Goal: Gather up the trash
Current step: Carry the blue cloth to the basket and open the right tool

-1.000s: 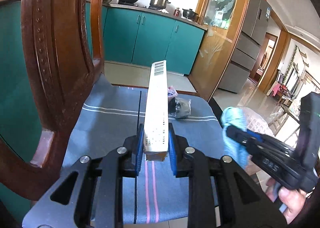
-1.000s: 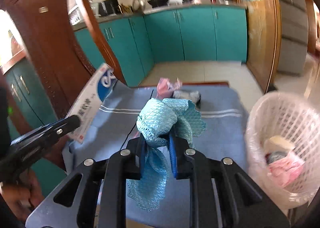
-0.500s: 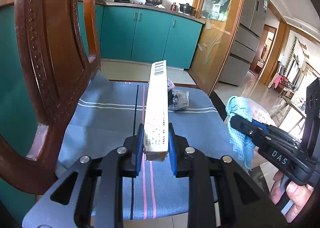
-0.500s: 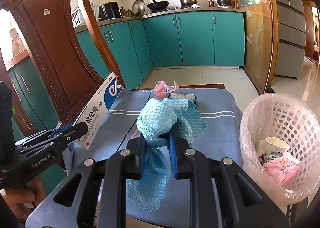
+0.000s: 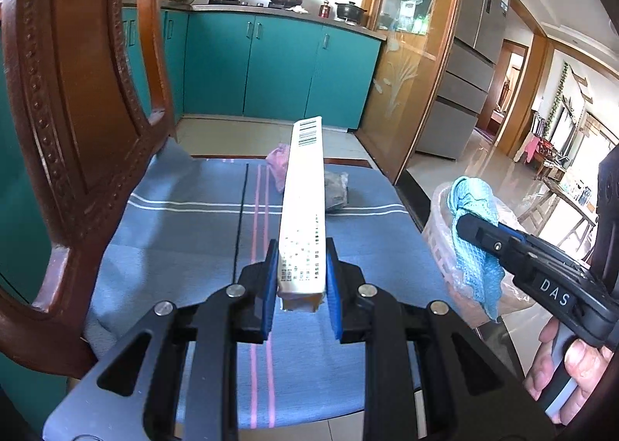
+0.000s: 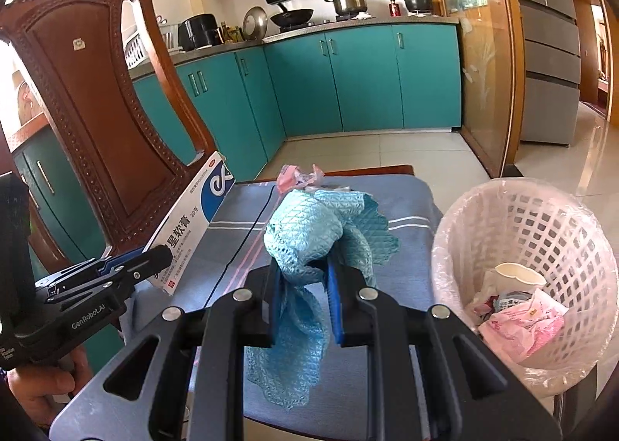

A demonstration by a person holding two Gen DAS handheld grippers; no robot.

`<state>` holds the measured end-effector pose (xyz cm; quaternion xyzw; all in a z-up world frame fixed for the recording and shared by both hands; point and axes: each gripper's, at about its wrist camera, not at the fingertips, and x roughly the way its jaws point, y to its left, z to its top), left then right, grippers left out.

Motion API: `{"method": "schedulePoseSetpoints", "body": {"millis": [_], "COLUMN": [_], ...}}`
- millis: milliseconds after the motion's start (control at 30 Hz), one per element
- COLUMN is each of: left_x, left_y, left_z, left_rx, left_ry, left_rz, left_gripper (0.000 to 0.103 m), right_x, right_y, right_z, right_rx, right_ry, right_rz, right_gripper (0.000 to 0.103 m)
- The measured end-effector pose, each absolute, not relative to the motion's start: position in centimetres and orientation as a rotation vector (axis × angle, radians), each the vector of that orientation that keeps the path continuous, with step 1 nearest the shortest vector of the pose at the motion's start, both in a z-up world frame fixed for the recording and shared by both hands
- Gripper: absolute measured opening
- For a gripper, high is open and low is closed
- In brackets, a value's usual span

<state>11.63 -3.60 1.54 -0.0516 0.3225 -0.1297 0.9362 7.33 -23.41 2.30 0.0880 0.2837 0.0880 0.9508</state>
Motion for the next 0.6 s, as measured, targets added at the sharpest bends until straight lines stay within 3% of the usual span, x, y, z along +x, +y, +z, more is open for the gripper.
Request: {"method": "schedulePoseSetpoints", "body": {"millis": [367, 567, 600], "left_x": [12.0, 12.0, 12.0], "left_y": [-10.0, -14.3, -15.2], "left_z": [1.2, 0.6, 0.5], "left_rx": [-0.077, -0.062, -0.058], "left_ry": [0.658, 0.677, 0.677], "left_rz": [-0.386, -0.471, -0.485], "left_gripper": [0.023, 0.023, 0.023], "right_x": [6.6, 6.6, 5.9], "right_y": [-34.9, -41.1, -41.6], "right_z": [2.4, 0.1, 0.4], "right_rx": [0.277, 0.439, 0.469], "right_ry": [0.520, 0.555, 0.525], "right_rz": [-0.090, -0.215, -0.234], "right_gripper": [0.021, 0.058, 0.069]}}
